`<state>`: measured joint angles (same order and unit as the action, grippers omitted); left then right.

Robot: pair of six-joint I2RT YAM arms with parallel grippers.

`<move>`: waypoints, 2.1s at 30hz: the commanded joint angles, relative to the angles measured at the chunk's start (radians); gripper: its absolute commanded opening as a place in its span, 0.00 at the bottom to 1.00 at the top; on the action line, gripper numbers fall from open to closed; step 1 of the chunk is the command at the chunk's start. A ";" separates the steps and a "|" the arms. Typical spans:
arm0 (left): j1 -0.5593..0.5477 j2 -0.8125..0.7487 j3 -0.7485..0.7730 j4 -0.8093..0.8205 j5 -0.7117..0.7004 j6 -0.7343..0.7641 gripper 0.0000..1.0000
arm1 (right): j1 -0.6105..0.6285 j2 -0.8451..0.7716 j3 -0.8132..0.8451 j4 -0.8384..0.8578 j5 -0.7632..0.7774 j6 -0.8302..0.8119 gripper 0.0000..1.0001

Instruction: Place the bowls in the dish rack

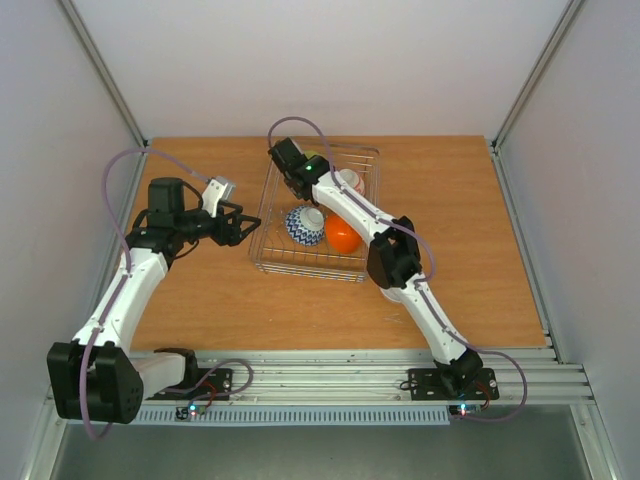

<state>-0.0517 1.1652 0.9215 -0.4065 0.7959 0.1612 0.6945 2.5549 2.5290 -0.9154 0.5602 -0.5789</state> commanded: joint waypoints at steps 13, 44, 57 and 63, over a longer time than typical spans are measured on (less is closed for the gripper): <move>0.001 0.037 0.003 0.035 0.023 0.005 0.76 | -0.011 0.182 0.131 -0.021 0.201 -0.184 0.02; 0.001 0.034 0.004 0.033 0.016 0.009 0.76 | -0.011 -0.126 -0.063 -0.002 -0.220 0.025 0.99; 0.001 0.017 0.002 0.031 0.015 0.012 0.76 | -0.096 -0.593 -0.601 0.189 -0.523 0.295 0.98; 0.000 0.016 0.003 0.030 0.016 0.012 0.76 | -0.147 -0.888 -0.950 0.252 -0.529 0.420 0.92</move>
<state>-0.0517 1.1988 0.9215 -0.4072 0.8028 0.1646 0.5743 1.8286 1.7359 -0.7258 0.0784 -0.2985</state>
